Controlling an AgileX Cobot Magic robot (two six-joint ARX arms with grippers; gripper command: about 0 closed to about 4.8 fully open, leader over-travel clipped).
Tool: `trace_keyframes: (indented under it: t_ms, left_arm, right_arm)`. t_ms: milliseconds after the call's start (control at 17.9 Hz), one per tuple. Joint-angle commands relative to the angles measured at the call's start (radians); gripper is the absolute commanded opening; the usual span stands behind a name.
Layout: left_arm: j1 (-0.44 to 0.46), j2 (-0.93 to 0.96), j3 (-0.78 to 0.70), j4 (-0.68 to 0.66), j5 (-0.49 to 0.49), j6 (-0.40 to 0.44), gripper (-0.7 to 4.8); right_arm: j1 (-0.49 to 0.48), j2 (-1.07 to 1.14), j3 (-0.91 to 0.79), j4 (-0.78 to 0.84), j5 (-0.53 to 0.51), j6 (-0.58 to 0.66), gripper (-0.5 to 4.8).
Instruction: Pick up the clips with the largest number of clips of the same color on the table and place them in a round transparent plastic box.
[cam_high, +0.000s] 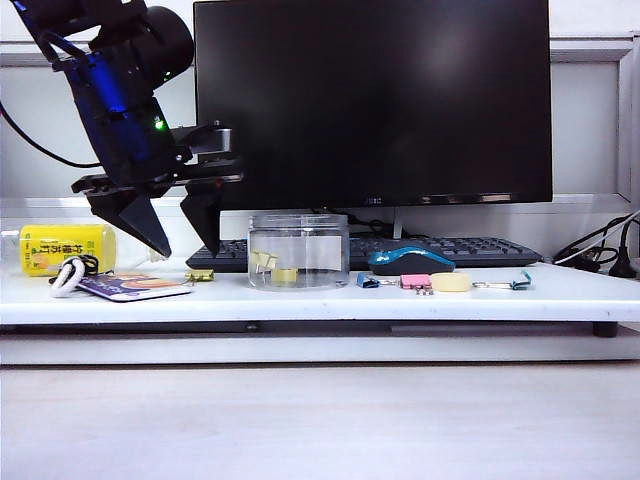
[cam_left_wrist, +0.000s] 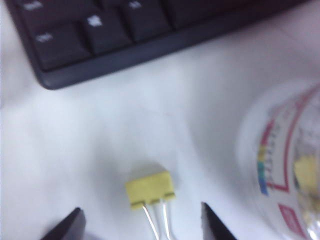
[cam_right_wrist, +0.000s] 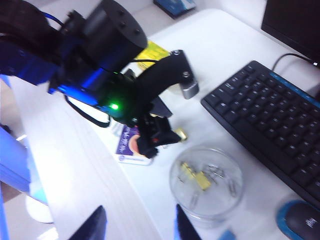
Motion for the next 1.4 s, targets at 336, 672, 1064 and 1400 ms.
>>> trace_keyframes:
  t_ms: [336,672,1064,1400]
  left_arm:
    - [-0.049,0.052,0.003,0.042,-0.047,-0.058,3.11]
    - [-0.05,0.064,0.003,0.04,-0.074,-0.062,3.09]
    - [-0.05,0.104,0.003,0.051,-0.073,-0.084,3.05]
    - [-0.05,0.104,0.003,0.05,-0.072,-0.084,2.0]
  right_arm:
    - [0.001,0.002,0.004,0.008,-0.029,0.008,1.76]
    - [0.001,0.002,0.004,0.007,-0.03,0.008,1.76]
    - [0.001,0.002,0.004,0.004,-0.029,0.007,1.76]
    - [0.001,0.002,0.004,0.004,-0.029,0.007,1.76]
